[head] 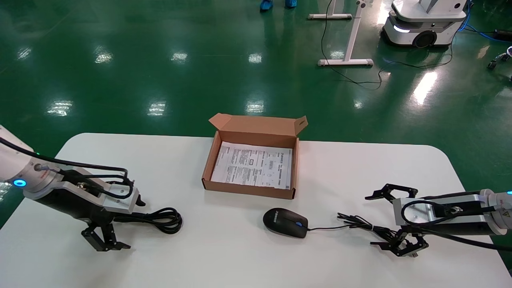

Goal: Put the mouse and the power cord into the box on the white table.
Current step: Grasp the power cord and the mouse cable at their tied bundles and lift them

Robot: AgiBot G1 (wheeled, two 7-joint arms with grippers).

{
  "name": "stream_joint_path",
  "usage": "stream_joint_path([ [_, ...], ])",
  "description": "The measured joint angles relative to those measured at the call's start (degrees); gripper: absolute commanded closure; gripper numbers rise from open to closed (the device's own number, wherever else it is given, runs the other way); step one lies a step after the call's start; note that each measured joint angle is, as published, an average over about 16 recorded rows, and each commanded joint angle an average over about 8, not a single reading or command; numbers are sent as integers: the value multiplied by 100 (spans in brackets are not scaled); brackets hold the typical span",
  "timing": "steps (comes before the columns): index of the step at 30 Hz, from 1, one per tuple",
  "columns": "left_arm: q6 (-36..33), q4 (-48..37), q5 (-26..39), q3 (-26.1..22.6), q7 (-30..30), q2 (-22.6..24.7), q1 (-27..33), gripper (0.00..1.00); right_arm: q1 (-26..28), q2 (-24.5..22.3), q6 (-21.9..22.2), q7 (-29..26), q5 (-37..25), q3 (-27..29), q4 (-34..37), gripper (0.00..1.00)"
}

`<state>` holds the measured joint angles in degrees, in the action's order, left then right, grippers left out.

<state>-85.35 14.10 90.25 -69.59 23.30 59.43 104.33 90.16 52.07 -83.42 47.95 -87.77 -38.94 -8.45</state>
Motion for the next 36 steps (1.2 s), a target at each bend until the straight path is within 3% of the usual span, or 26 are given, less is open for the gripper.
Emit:
stream_joint_path([
  [2,11,-62,-2,1,34,22,0,95,10,15,7,-10,-5,-2,54,100],
  [4,16,-94,-4,2,50,33,2,100,16,22,12,-17,-7,-3,84,100],
  [36,-2,65,-19,14,-3,-20,-14,100,-18,-16,-6,14,15,6,-51,100],
])
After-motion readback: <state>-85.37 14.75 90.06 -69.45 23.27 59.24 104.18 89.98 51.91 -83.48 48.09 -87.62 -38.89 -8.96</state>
